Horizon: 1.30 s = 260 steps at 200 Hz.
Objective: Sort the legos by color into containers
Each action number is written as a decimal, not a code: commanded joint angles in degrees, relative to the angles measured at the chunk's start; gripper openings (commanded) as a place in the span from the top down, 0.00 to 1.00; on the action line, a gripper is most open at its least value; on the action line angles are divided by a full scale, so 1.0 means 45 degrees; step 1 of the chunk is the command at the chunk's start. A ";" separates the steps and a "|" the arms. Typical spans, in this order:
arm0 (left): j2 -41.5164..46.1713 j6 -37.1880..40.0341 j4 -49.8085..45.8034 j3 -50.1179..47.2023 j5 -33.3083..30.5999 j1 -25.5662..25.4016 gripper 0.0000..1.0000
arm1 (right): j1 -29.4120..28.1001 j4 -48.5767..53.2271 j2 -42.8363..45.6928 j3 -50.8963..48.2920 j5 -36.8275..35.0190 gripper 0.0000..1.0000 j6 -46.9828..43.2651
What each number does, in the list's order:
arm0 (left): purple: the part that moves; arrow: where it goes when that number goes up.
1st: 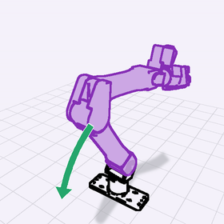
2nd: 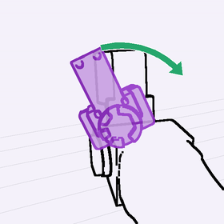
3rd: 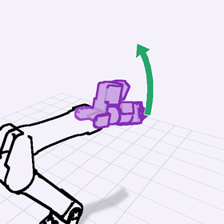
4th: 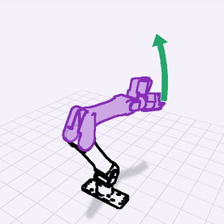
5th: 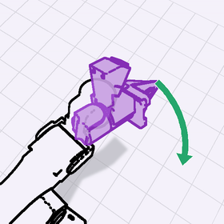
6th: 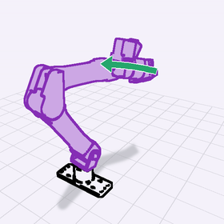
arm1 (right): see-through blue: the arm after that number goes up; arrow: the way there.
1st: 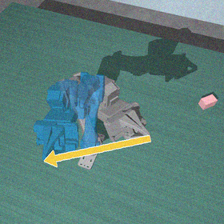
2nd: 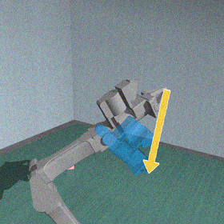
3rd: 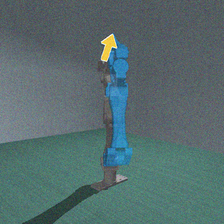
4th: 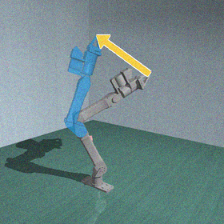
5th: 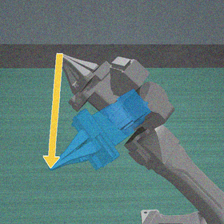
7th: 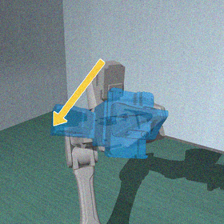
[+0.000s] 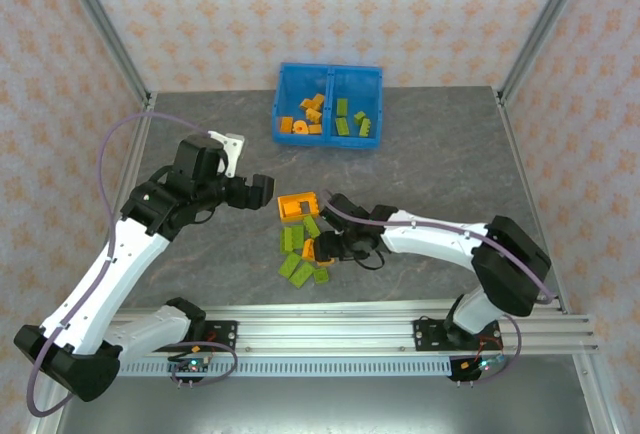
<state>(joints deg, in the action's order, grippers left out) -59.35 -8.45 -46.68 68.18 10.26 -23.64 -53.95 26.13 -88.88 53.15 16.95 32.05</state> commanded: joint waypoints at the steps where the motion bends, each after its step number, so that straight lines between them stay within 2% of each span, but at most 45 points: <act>1: 0.0061 0.0167 0.0238 -0.0037 -0.0404 0.0010 0.00 | -0.0070 -0.1145 -0.0453 -0.0366 0.0089 0.36 0.0507; 58: 0.0327 -0.0186 0.0598 -0.0523 -0.0246 0.0000 0.00 | -0.0081 -0.1916 -0.1182 -0.0580 0.0334 0.40 0.0541; 100: 0.0309 -0.0115 0.0392 -0.0446 -0.0400 0.0018 0.00 | -0.0081 -0.1909 -0.1838 -0.0415 0.0276 0.53 0.0770; 114: 0.0328 -0.0080 0.0401 -0.0464 -0.0453 0.0010 0.00 | -0.0081 -0.1780 -0.1872 -0.0355 0.0206 0.60 0.0965; 137: 0.0319 -0.0089 0.0486 -0.0552 -0.0435 0.0006 0.00 | -0.0080 -0.1869 -0.1301 -0.0602 -0.0087 0.69 0.1288; 156: 0.0279 -0.0043 0.0619 -0.0667 -0.0210 0.0008 0.00 | -0.0080 -0.1501 -0.0439 -0.0638 -0.0472 0.71 0.1314; 193: 0.0505 0.0455 0.1062 -0.0886 0.1637 -0.0020 0.00 | -0.0062 0.0186 0.2300 -0.0442 -0.2297 0.72 0.1134; 218: 0.1016 0.0835 0.1230 -0.0946 0.3076 -0.0059 0.00 | 0.0159 0.1374 0.3629 0.0535 -0.3656 0.73 0.0720; 242: 0.1380 0.1243 0.0959 -0.0846 0.4363 -0.0085 0.00 | 0.0897 0.1334 0.3438 0.2210 -0.3669 0.73 -0.0054; 260: 0.1411 0.1630 0.0502 -0.0757 0.5170 -0.0189 0.00 | 0.1584 0.1152 0.2271 0.3892 -0.3271 0.73 -0.0665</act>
<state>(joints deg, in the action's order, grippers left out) -53.76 -4.82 -43.07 64.23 25.56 -23.66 -49.89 30.17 -74.02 62.94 4.36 33.71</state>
